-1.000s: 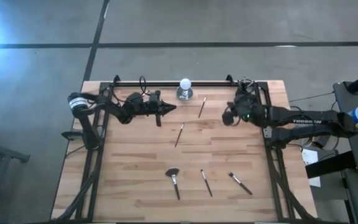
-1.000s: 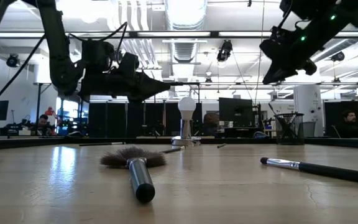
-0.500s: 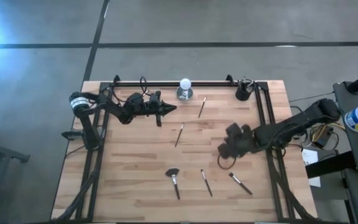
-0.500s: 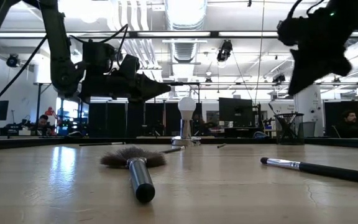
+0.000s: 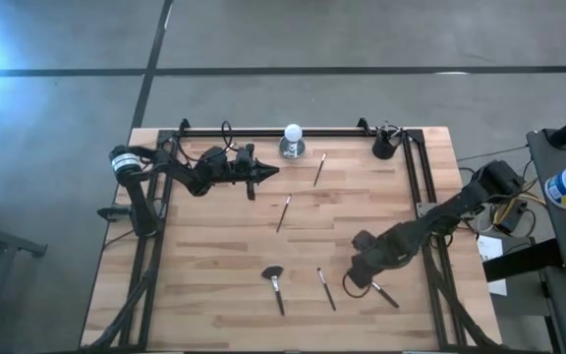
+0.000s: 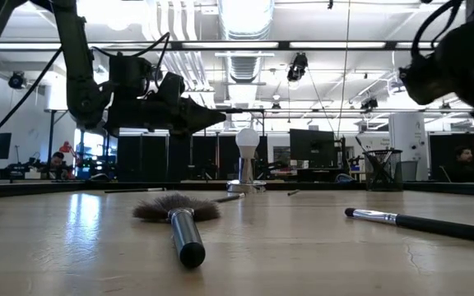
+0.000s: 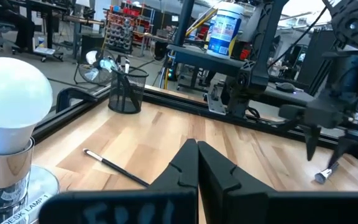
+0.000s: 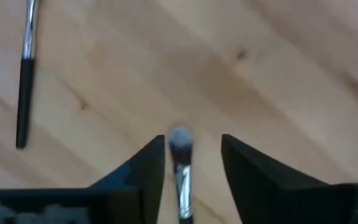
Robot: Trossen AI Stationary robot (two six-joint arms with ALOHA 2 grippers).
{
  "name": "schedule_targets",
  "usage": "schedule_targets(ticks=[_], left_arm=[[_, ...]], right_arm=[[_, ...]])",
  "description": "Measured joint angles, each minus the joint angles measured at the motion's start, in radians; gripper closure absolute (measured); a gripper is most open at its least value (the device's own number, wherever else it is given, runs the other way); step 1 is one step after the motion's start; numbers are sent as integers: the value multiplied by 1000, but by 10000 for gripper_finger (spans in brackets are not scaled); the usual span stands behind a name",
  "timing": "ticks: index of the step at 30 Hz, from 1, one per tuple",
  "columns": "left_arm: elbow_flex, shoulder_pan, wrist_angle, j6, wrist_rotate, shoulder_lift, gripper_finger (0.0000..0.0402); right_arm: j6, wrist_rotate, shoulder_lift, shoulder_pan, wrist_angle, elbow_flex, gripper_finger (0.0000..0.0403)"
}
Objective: Pick & Place Makeup Supplies
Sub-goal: Put the makeup brush into the makeup holder
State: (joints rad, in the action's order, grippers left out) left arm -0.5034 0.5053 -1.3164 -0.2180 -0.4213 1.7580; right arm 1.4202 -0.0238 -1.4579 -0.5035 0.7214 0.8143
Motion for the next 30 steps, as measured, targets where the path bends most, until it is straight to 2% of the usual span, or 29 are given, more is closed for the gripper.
schedule_targets(ticks=[7, 14, 20, 26, 30], left_arm=[[0, 0, 0, 0, 0, 0, 401], [0, 0, 1, 1, 0, 0, 401], [0, 0, 2, 1, 0, 0, 401], [0, 0, 3, 1, 0, 0, 401], [0, 0, 2, -1, 0, 0, 401]], right_arm=[[86, -11, -41, -71, -12, 0, 194], [65, -6, -122, -82, -80, 0, 203], [43, -21, -181, -81, -94, 5, 250], [-13, -22, -187, -76, -51, 29, 330], [-23, -11, -162, -65, -98, 29, 379]])
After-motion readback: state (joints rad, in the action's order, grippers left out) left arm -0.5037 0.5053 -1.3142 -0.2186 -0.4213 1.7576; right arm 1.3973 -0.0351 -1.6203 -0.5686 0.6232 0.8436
